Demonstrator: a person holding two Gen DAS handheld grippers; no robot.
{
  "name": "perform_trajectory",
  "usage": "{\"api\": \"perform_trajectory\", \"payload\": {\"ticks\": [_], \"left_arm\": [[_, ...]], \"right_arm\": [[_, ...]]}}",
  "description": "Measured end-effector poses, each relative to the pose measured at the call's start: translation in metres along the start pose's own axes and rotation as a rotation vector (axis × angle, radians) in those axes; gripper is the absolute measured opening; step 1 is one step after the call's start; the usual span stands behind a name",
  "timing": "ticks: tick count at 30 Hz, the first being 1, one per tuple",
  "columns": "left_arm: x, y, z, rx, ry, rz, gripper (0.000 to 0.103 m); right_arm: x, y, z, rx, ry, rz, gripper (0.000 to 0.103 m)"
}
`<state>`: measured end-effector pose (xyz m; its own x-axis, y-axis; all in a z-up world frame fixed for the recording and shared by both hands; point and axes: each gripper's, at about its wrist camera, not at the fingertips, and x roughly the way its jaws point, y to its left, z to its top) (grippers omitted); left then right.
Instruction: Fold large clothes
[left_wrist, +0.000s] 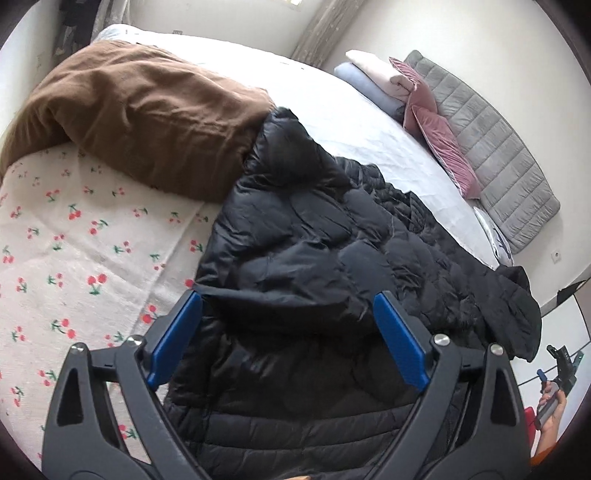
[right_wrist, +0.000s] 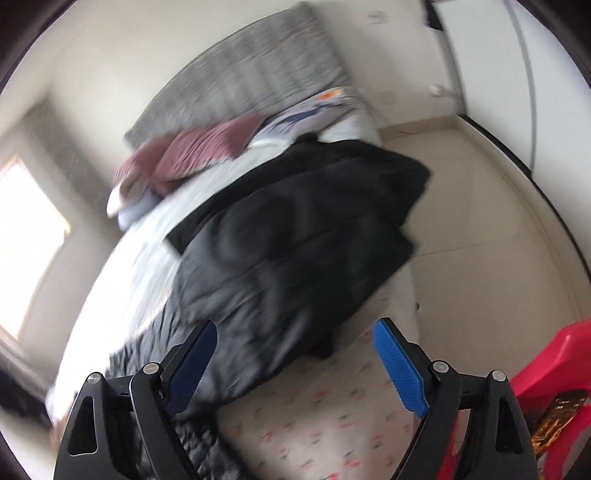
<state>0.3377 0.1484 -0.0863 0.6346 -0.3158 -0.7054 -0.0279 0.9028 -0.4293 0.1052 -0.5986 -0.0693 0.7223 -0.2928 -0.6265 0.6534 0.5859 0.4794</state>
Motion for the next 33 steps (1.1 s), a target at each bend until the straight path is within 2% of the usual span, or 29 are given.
{"api": "perform_trajectory", "payload": {"ticks": [6,10,18,20,22,24,28,33], "left_arm": [[-0.01,-0.012,-0.001,0.073,-0.055,-0.004,0.094],[-0.01,-0.02,-0.002,0.113,-0.065,-0.009,0.094],[-0.012,-0.031,-0.005,0.173,-0.076,-0.021,0.094],[-0.013,-0.031,-0.006,0.182,-0.081,-0.028,0.094],[-0.013,-0.031,-0.005,0.184,-0.081,-0.033,0.094],[-0.014,-0.031,-0.004,0.182,-0.084,-0.036,0.094],[-0.014,-0.031,-0.003,0.173,-0.08,-0.05,0.094],[-0.016,-0.034,-0.005,0.185,-0.079,-0.057,0.094]], "right_arm": [[0.024,-0.038,0.017,0.145,0.01,0.046,0.089],[0.044,-0.039,0.021,0.204,0.011,0.096,0.089],[0.082,-0.054,0.023,0.336,0.063,0.14,0.086],[0.084,-0.051,0.025,0.331,0.055,0.177,0.069],[0.081,-0.043,0.03,0.297,0.037,0.198,0.029],[0.069,-0.033,0.036,0.252,-0.002,0.206,0.012],[0.037,-0.003,0.046,0.136,-0.065,0.216,0.008],[-0.008,0.062,0.058,-0.056,-0.133,0.242,0.006]]}}
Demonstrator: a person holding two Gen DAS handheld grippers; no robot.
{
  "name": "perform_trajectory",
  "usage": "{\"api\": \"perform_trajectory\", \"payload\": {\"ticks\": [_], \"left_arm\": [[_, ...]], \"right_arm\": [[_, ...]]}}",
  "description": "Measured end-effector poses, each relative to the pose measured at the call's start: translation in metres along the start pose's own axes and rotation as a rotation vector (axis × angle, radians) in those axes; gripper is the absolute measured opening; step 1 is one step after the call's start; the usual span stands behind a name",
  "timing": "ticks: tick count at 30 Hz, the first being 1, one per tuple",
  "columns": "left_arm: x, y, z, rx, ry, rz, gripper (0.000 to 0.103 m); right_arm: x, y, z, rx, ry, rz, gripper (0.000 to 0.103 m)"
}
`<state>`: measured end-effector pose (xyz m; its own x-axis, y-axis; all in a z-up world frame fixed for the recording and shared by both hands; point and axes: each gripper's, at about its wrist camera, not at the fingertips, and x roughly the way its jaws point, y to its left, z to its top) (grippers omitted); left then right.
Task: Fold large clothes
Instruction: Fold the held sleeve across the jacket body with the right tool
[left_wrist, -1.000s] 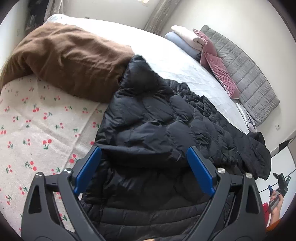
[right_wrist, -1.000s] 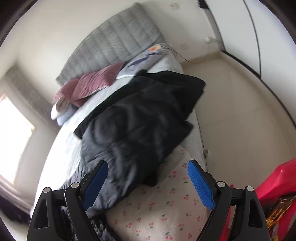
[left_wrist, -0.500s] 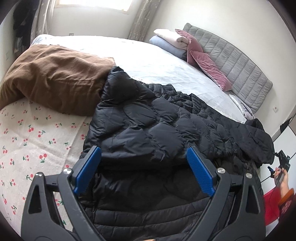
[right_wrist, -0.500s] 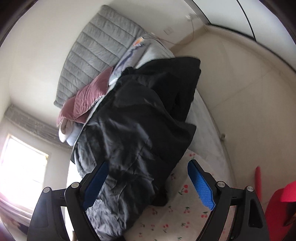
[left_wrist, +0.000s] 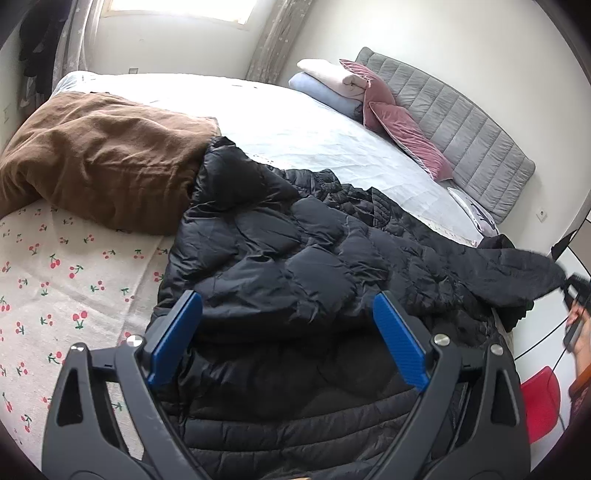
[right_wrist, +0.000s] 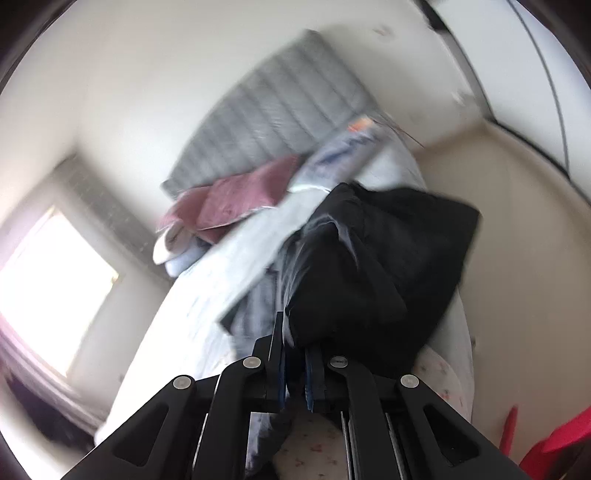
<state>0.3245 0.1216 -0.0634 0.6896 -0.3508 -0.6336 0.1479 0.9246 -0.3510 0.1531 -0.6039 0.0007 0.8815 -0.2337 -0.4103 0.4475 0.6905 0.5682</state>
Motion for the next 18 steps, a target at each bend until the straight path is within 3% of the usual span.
{"api": "perform_trajectory", "payload": {"ticks": [8,13,18], "left_arm": [[-0.003,0.0,0.003,0.005,-0.007,-0.003,0.094],[-0.007,0.003,0.005,-0.014,-0.011,-0.022,0.094],[-0.011,0.008,0.008,-0.035,-0.019,-0.036,0.094]], "right_arm": [[-0.027,0.158,-0.01,-0.336,-0.014,0.136,0.006],[-0.026,0.264,-0.053,-0.544,0.033,0.222,0.006],[-0.006,0.343,-0.11,-0.689,0.1,0.269,0.006]]}}
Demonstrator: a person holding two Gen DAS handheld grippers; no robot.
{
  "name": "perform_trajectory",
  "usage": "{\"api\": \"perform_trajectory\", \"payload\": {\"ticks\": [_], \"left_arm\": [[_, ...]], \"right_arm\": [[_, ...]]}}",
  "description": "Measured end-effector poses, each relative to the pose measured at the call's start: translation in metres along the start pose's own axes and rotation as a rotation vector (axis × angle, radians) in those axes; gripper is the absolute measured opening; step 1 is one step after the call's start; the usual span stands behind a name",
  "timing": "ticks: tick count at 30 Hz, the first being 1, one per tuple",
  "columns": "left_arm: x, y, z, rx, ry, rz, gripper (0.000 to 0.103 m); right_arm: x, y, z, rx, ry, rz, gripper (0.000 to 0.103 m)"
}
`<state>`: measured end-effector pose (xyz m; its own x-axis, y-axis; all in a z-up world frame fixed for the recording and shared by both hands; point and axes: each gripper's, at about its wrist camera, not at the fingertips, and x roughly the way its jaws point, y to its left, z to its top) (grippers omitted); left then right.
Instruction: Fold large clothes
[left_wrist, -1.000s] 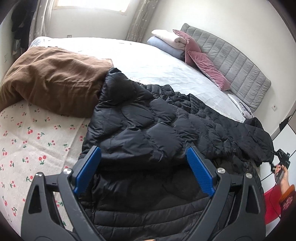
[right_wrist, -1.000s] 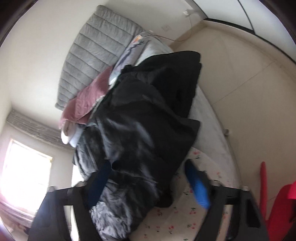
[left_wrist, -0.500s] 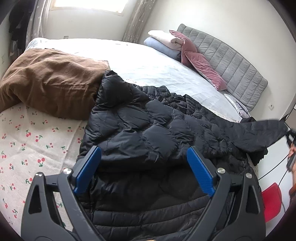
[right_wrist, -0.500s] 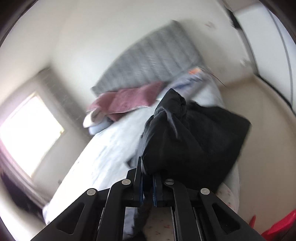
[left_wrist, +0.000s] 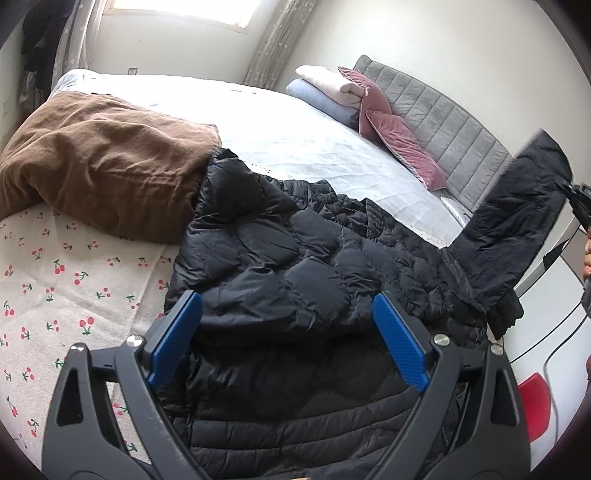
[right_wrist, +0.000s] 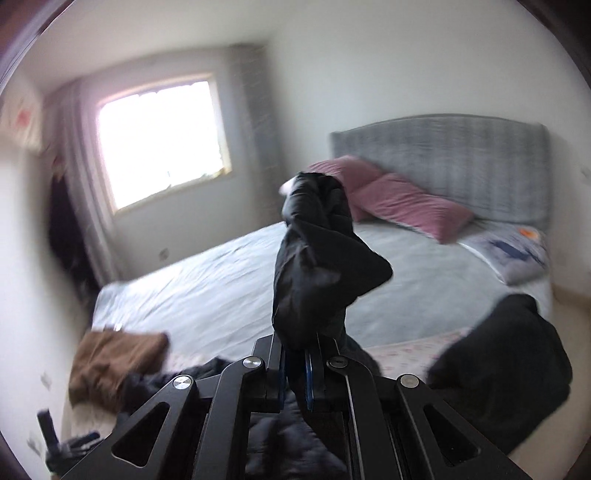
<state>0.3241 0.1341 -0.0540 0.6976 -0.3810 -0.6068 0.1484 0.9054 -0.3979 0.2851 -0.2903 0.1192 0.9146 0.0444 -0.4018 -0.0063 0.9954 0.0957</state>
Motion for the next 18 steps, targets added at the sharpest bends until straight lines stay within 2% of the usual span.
{"api": "perform_trajectory", "payload": {"ticks": [5,10,11,12,13,15,18], "left_arm": [[-0.005,0.007,0.003,-0.024,-0.006,-0.013,0.094],[-0.007,0.013,0.005,-0.048,-0.009,-0.024,0.094],[-0.007,0.015,0.006,-0.052,-0.009,-0.026,0.094],[-0.007,0.016,0.006,-0.055,-0.008,-0.026,0.094],[-0.008,0.017,0.006,-0.058,-0.008,-0.025,0.094],[-0.007,0.019,0.007,-0.063,-0.009,-0.024,0.094],[-0.007,0.021,0.007,-0.072,-0.009,-0.026,0.094]], "right_arm": [[0.058,0.079,-0.023,-0.115,0.1,0.04,0.006],[0.112,0.131,-0.079,-0.173,0.263,0.093,0.01],[0.121,0.137,-0.09,-0.172,0.304,0.12,0.014],[0.13,0.142,-0.099,-0.161,0.355,0.162,0.025],[0.136,0.146,-0.108,-0.144,0.404,0.208,0.042],[0.139,0.149,-0.119,-0.12,0.442,0.257,0.065],[0.134,0.149,-0.122,-0.133,0.434,0.28,0.066]]}}
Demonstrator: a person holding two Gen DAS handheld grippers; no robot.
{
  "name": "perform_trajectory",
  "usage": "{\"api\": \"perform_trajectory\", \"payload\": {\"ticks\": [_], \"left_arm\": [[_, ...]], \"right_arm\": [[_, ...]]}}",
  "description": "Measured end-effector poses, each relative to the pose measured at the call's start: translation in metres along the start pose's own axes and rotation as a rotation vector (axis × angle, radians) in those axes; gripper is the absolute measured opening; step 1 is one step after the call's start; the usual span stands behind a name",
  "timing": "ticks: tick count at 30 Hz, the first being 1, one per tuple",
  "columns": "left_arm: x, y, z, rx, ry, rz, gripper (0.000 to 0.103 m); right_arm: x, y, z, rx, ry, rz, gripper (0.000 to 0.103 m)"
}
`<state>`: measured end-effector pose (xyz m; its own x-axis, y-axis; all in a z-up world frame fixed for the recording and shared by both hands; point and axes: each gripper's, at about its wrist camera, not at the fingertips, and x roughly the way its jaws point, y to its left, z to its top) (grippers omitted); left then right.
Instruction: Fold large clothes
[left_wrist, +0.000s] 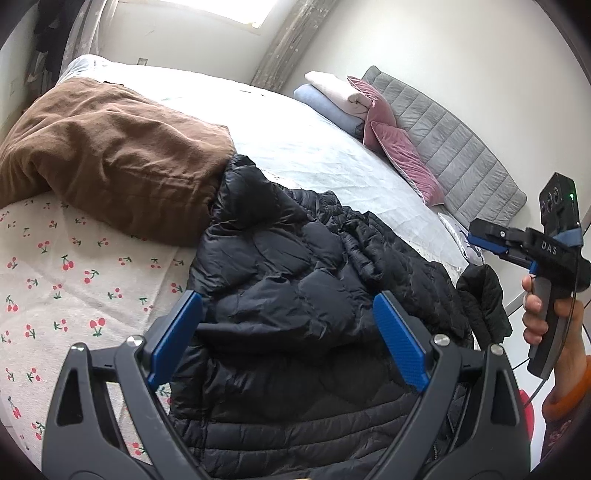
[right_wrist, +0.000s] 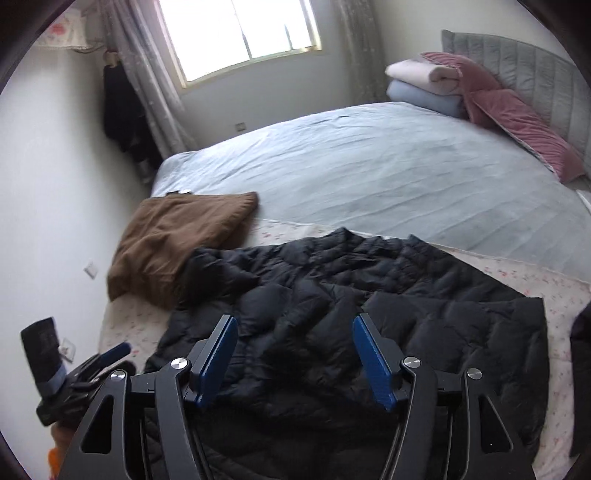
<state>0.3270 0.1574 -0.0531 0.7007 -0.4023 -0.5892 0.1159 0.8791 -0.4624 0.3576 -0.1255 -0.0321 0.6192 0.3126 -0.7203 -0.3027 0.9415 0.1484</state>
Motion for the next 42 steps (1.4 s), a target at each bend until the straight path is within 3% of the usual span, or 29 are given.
{"api": "perform_trajectory", "payload": {"ticks": [8,16,23,24,25,27,30,36,38,40,42], "left_arm": [[0.004,-0.004,-0.002,0.024,0.017,0.02,0.094],[0.008,0.001,-0.002,0.012,0.042,0.039,0.094],[0.006,0.008,0.001,-0.011,0.04,0.032,0.094],[0.006,0.008,0.001,-0.013,0.041,0.03,0.094],[0.007,0.009,0.001,-0.016,0.043,0.027,0.094],[0.008,0.009,0.002,-0.021,0.048,0.023,0.094],[0.009,0.009,0.002,-0.02,0.053,0.016,0.094],[0.015,0.004,0.001,-0.01,0.067,0.032,0.094],[0.014,0.0,0.001,0.013,0.069,0.062,0.094],[0.01,-0.007,0.0,0.044,0.06,0.095,0.094],[0.006,-0.014,-0.002,0.077,0.068,0.117,0.094]], "right_arm": [[0.004,-0.019,-0.012,0.059,0.013,-0.061,0.066],[0.057,-0.015,-0.029,0.097,0.062,-0.088,0.066],[0.105,0.005,-0.024,0.138,0.052,-0.038,0.065],[0.112,0.01,-0.025,0.115,0.047,-0.055,0.058],[0.117,0.016,-0.026,0.081,0.049,-0.075,0.035],[0.13,0.027,-0.031,0.011,0.089,-0.12,0.012],[0.13,0.049,-0.04,-0.087,0.127,-0.122,0.009],[0.136,0.074,-0.058,-0.196,0.245,-0.096,0.015],[0.119,0.069,-0.056,-0.155,0.237,-0.062,0.025],[0.086,0.057,-0.054,-0.092,0.202,-0.037,0.048],[0.054,0.045,-0.056,-0.056,0.171,-0.034,0.064]]}}
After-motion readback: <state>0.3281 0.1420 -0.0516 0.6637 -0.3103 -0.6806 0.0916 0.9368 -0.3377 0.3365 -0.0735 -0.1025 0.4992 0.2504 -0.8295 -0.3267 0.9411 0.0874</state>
